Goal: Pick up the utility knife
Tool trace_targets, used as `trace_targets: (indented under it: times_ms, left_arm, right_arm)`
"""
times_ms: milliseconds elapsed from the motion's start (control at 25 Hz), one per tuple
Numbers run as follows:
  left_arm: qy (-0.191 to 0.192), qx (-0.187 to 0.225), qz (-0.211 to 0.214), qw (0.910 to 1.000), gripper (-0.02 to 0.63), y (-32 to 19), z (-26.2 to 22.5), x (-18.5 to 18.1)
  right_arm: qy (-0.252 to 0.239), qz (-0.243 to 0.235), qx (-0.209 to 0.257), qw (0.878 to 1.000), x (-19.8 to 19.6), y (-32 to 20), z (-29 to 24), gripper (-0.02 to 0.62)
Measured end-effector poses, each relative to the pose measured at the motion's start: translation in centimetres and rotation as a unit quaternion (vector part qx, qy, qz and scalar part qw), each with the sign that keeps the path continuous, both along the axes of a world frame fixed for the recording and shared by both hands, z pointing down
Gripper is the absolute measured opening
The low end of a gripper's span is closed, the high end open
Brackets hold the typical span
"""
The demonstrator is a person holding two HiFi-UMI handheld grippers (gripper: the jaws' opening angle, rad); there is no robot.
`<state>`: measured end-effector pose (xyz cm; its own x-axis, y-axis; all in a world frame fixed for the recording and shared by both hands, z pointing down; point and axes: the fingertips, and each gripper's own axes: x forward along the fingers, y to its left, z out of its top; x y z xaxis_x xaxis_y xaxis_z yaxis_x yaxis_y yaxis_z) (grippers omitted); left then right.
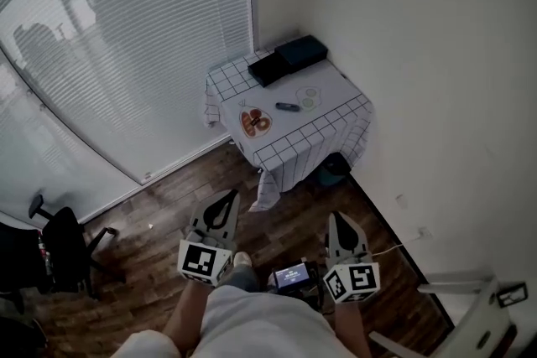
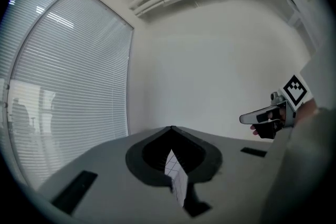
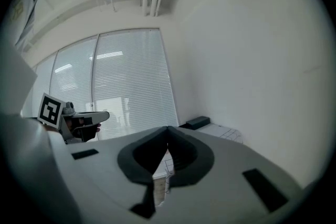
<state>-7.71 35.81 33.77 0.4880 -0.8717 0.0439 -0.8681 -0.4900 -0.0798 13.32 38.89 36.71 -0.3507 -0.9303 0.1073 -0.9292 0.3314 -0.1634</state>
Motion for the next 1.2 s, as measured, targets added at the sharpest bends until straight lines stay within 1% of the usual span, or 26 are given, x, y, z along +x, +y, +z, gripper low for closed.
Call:
trace_targets:
  times_ms: [120,240,360,440,600,720,840,1000,1200]
  left_arm:
    - [0.003,0.000,-0.007,1.0000,0.006,-0.6,0.1,0.1]
    - [0.011,0.011,-0.002,0.9999,0.006,-1.5,-0.9,0.8]
    - [0.012,0.022,0.006,0.9997,0.006,-3.3,-1.1,1.2]
    - [0.014,0.020,0.013,0.9996,0.006,-4.6,-0.8,1.4]
    - [0.022,0.021,0.040,0.9987,0.006,-7.4,-1.1,2.7]
    - [0.029,0.019,0.042,0.9985,0.006,-10.2,-1.3,3.0]
    - [0.022,0.017,0.040,0.9988,0.007,-12.8,-1.1,2.9]
    - [0.031,0.013,0.043,0.9985,0.006,-16.1,-0.9,2.2]
    - [0.038,0.029,0.050,0.9976,0.006,-19.7,-1.5,0.7]
  right_arm:
    - [0.005,-0.001,0.000,1.000,0.4,-0.4,0.0,0.006]
    - [0.010,-0.005,0.002,1.000,0.7,-1.5,0.1,0.006]
    - [0.009,-0.002,0.001,1.000,0.8,-3.0,0.1,0.006]
    - [0.012,-0.002,-0.001,1.000,0.7,-4.0,0.1,0.006]
    - [0.018,-0.006,0.000,1.000,0.8,-6.7,-0.1,0.006]
    - [0.022,0.003,-0.002,1.000,0.8,-9.2,0.0,0.006]
    - [0.029,0.009,0.001,1.000,0.6,-11.6,-0.2,0.006]
    - [0.039,0.037,0.024,0.998,0.6,-14.8,-1.3,0.006]
    - [0.034,0.059,0.037,0.997,-0.2,-18.4,-1.8,0.006]
